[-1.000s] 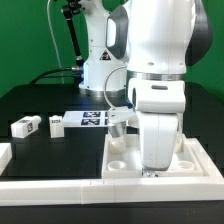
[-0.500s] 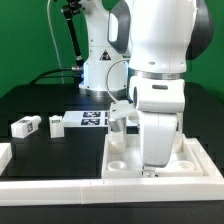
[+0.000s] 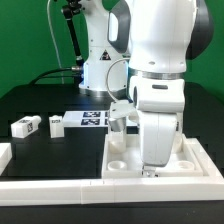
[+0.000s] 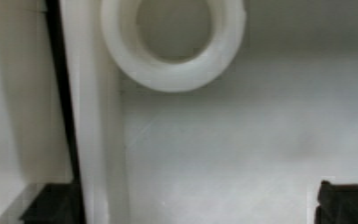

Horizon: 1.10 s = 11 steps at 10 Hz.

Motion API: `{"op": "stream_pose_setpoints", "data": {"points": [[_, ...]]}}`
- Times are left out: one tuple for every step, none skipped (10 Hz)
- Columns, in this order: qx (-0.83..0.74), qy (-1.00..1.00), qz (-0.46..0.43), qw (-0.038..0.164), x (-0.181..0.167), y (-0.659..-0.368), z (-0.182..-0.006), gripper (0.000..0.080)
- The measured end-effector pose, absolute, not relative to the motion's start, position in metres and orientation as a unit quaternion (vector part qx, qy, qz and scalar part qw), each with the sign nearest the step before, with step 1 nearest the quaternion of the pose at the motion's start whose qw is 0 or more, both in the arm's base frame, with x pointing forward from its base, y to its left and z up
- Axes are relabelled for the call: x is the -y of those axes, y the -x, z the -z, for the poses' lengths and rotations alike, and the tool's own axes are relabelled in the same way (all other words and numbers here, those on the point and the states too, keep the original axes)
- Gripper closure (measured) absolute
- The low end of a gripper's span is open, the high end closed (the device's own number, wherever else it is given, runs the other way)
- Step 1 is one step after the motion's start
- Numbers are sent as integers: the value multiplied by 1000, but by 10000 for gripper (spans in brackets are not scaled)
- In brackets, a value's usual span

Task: Assemble square table

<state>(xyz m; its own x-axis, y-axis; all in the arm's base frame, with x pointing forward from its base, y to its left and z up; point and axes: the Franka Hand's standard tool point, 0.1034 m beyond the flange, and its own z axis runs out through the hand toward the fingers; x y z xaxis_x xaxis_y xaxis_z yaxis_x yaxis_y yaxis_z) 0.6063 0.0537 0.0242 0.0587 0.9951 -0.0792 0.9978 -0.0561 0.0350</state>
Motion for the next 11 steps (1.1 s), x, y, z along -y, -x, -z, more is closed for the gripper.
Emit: {"op": "stream_pose_setpoints", "data": {"points": [[-685,-727,19,39,-51,-606,-28,151],[-679,-732,24,40,-39,-607,-49,150],[-670,-740,29,41,-25,-606,-73,150],[-662,-748,28,44,-9,-600,-90,150],[-651,-757,30,46,7,-595,-104,150],[-636,-770,29,51,18,-590,-113,150],[-608,-792,29,50,15,-589,-108,150],[-579,-814,28,50,14,-589,-106,150],[-551,-833,26,51,14,-589,-106,150],[-535,-843,26,51,14,-589,-105,150],[-496,-866,24,52,14,-588,-105,150]]}}
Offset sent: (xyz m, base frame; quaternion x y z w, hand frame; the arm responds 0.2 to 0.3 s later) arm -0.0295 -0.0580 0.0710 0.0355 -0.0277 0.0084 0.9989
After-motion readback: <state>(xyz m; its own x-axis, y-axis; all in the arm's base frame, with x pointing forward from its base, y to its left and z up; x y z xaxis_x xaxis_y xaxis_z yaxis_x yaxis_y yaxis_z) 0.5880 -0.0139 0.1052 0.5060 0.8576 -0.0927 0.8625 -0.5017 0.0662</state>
